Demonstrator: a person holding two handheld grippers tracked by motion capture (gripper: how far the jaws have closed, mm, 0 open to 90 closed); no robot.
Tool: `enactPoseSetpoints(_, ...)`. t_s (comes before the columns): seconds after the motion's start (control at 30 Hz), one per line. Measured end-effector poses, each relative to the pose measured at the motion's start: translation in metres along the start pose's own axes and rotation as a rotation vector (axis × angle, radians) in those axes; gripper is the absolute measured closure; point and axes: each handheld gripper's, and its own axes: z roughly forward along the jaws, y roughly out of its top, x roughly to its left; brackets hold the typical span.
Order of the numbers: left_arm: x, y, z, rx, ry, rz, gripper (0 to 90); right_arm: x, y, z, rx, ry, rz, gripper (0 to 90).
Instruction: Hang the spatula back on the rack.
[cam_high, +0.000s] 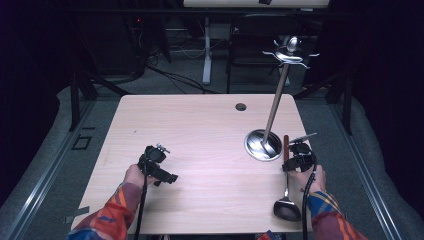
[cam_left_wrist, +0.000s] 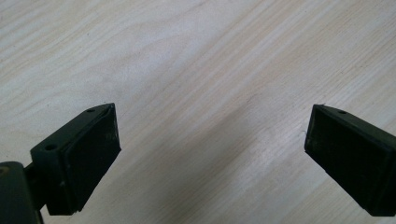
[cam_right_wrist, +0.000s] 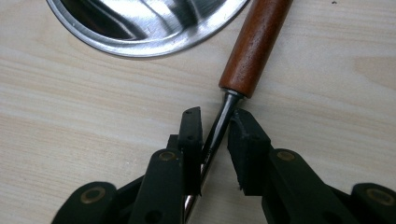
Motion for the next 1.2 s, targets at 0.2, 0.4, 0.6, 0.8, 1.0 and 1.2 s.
enactPoseSetpoints(0.2,0.0,0.001,0.0,0.001,0.004,0.002,3.4,0.002,0.0,0.0,-0.001,-0.019,-0.027,74.1)
enactPoseSetpoints(0.4,0.0,0.0,0.0,-0.002,-0.004,-0.002,3.4,-0.004,0.0,0.0,-0.027,-0.007,0.02,78.0)
enactPoseSetpoints(0.6,0.0,0.001,0.001,0.005,0.004,0.003,4.0,-0.011,0.0,-0.001,-0.032,-0.04,0.056,82.8)
enactPoseSetpoints(0.8,0.0,0.001,0.002,0.011,0.006,0.009,4.1,-0.017,-0.001,-0.001,-0.049,-0.047,0.092,84.3)
enactPoseSetpoints(1.0,0.0,0.001,0.003,0.015,0.009,0.011,4.8,-0.016,-0.001,-0.006,-0.098,-0.069,0.097,84.4)
enactPoseSetpoints(1.2,0.0,0.001,0.003,0.018,0.008,0.009,4.8,-0.022,0.0,-0.015,-0.119,-0.058,0.096,84.4)
